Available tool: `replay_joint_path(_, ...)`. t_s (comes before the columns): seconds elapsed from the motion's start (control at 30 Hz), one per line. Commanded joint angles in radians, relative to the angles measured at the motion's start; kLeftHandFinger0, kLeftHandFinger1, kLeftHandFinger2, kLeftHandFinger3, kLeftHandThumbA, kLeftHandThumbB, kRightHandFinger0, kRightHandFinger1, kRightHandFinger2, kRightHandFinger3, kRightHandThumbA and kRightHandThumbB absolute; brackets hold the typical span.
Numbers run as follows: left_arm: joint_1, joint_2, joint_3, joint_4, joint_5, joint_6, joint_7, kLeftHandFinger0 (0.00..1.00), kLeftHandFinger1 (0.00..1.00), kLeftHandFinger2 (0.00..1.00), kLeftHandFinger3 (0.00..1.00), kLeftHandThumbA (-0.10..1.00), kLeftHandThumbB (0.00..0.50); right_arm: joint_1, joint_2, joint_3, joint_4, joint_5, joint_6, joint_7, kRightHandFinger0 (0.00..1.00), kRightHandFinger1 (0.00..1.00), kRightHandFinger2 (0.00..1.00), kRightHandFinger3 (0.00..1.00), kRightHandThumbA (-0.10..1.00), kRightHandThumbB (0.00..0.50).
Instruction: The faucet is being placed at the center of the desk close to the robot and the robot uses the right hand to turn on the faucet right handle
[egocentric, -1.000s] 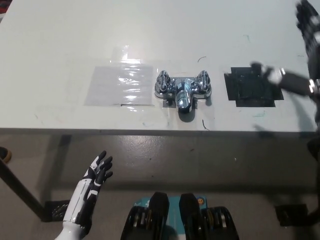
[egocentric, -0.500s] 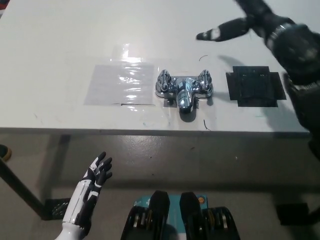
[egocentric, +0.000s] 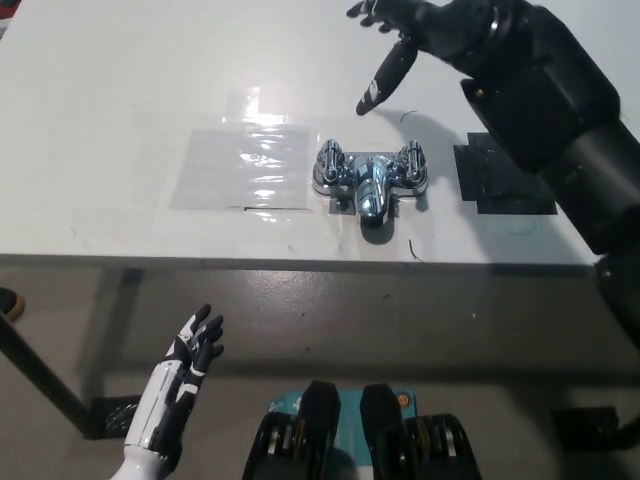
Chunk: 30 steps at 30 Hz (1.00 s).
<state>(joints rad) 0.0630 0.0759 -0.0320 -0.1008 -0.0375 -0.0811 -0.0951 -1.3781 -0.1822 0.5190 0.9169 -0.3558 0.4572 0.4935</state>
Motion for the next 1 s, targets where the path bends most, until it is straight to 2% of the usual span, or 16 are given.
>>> replay_joint_path(0.0,-0.006,0.009,0.003,-0.002,-0.003,-0.042,-0.007,1.0,1.0,1.0,1.0,0.88,0.125,-0.097,0.01,0.008,0.068,-0.073,0.013,0.019,1.0,1.0,1.0,1.0,1.0,0.317)
replay_joint_path(0.07,-0.006,0.009,0.003,-0.007,-0.002,-0.041,-0.008,1.0,1.0,1.0,1.0,0.88,0.139,-0.109,0.019,0.012,0.106,-0.083,0.013,0.023,1.0,1.0,1.0,1.0,1.0,0.301)
replay_joint_path(0.17,-0.006,0.014,0.003,-0.011,-0.002,-0.036,-0.01,1.0,1.0,1.0,1.0,0.89,0.15,-0.116,0.025,0.017,0.138,-0.079,0.013,0.027,1.0,1.0,1.0,1.0,1.0,0.251)
replay_joint_path(0.23,-0.005,0.015,0.002,-0.013,0.003,-0.033,-0.008,1.0,1.0,1.0,1.0,0.89,0.147,-0.113,0.026,0.01,0.146,-0.069,0.01,0.025,1.0,1.0,1.0,1.0,1.0,0.242)
replay_joint_path(0.33,-0.006,0.018,0.004,-0.015,0.006,-0.032,-0.005,1.0,1.0,1.0,1.0,0.89,0.147,-0.117,0.035,0.01,0.182,-0.074,0.013,0.018,1.0,1.0,1.0,1.0,1.0,0.255)
replay_joint_path(0.43,-0.006,0.016,0.001,-0.016,0.01,-0.035,-0.003,1.0,1.0,1.0,1.0,0.89,0.141,-0.116,0.043,-0.013,0.232,-0.07,0.013,-0.009,1.0,1.0,1.0,1.0,1.0,0.294)
replay_joint_path(0.5,-0.006,0.016,0.0,-0.017,0.01,-0.029,-0.003,1.0,1.0,1.0,1.0,0.89,0.145,-0.11,0.04,0.007,0.237,-0.083,-0.001,-0.006,1.0,1.0,1.0,1.0,1.0,0.285)
replay_joint_path(0.6,-0.006,0.014,0.001,-0.013,0.009,-0.033,-0.002,1.0,1.0,1.0,1.0,0.88,0.148,-0.1,0.043,-0.034,0.237,-0.046,0.009,-0.006,1.0,1.0,1.0,1.0,0.99,0.244)
replay_joint_path(0.7,-0.012,0.015,0.0,-0.009,0.012,-0.036,-0.001,1.0,1.0,1.0,1.0,0.88,0.148,-0.087,0.044,-0.078,0.237,-0.024,0.013,-0.029,1.0,1.0,1.0,1.0,0.92,0.254)
replay_joint_path(0.73,-0.012,0.013,0.0,-0.01,0.011,-0.034,-0.001,1.0,1.0,1.0,1.0,0.88,0.151,-0.081,0.041,-0.063,0.229,-0.044,0.006,-0.025,1.0,1.0,1.0,1.0,0.96,0.263)
replay_joint_path(0.8,-0.011,0.015,0.0,-0.015,0.012,-0.03,-0.002,1.0,1.0,1.0,1.0,0.88,0.149,-0.071,0.039,-0.06,0.221,-0.057,-0.009,-0.034,1.0,1.0,1.0,1.0,0.96,0.267)
replay_joint_path(0.9,-0.013,0.018,0.0,-0.015,0.019,-0.033,-0.001,1.0,1.0,1.0,1.0,0.89,0.15,-0.068,0.038,-0.025,0.226,-0.095,-0.027,-0.051,1.0,1.0,1.0,1.0,0.99,0.317)
replay_joint_path(0.97,-0.015,0.019,0.001,-0.013,0.018,-0.035,-0.002,1.0,1.0,1.0,1.0,0.89,0.154,-0.07,0.042,-0.01,0.239,-0.102,-0.037,-0.05,1.0,1.0,1.0,1.0,1.0,0.308)
